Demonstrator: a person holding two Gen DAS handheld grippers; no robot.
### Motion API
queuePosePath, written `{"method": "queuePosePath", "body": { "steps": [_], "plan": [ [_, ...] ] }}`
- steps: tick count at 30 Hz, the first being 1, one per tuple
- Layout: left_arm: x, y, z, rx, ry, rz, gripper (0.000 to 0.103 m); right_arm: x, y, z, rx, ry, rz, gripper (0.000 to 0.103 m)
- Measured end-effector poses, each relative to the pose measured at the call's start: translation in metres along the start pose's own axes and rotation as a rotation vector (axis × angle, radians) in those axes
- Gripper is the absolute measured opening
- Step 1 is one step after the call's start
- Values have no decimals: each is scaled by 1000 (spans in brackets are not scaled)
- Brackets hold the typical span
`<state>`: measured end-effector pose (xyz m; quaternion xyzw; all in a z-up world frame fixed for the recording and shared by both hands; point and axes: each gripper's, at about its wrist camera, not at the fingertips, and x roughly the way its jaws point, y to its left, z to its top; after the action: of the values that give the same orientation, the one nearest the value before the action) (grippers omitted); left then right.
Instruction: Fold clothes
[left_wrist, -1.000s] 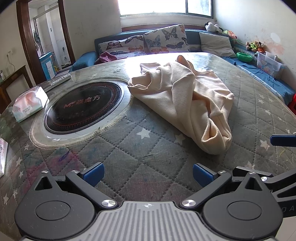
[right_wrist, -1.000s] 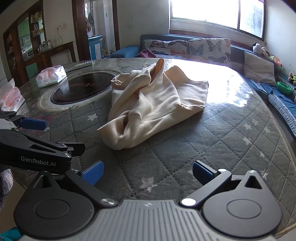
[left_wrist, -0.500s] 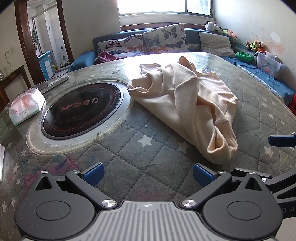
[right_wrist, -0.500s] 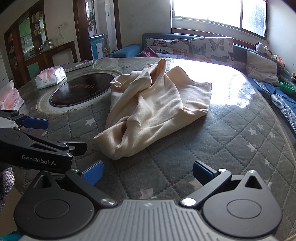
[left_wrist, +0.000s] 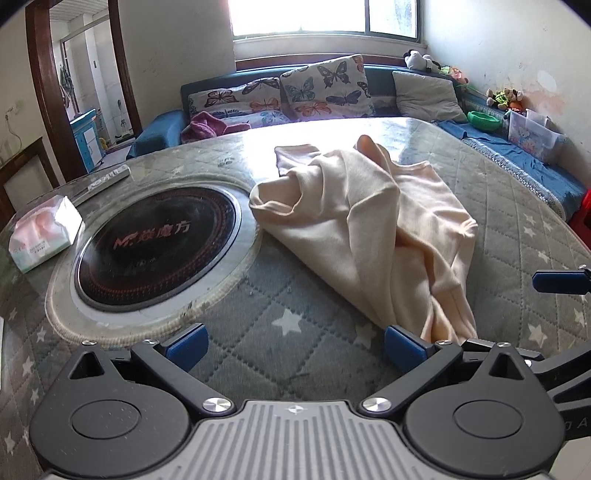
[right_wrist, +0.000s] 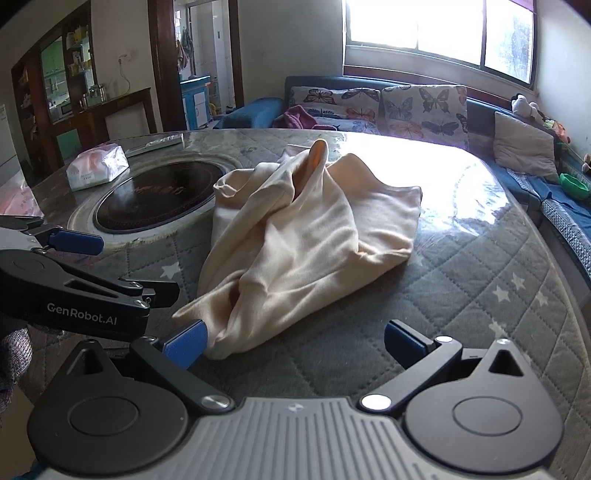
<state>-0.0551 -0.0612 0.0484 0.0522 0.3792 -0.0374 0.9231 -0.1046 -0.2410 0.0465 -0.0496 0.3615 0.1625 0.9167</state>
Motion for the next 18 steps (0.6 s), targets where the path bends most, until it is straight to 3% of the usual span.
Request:
{"method": "queuePosePath", "body": {
  "steps": [12, 18],
  "plan": [
    [11, 6, 31, -15, -32, -21, 103, 9, -14, 26, 12, -30, -3, 96],
    [16, 7, 57, -26, -79, -30, 102, 16, -29, 44, 44, -52, -5, 83]
  ]
}}
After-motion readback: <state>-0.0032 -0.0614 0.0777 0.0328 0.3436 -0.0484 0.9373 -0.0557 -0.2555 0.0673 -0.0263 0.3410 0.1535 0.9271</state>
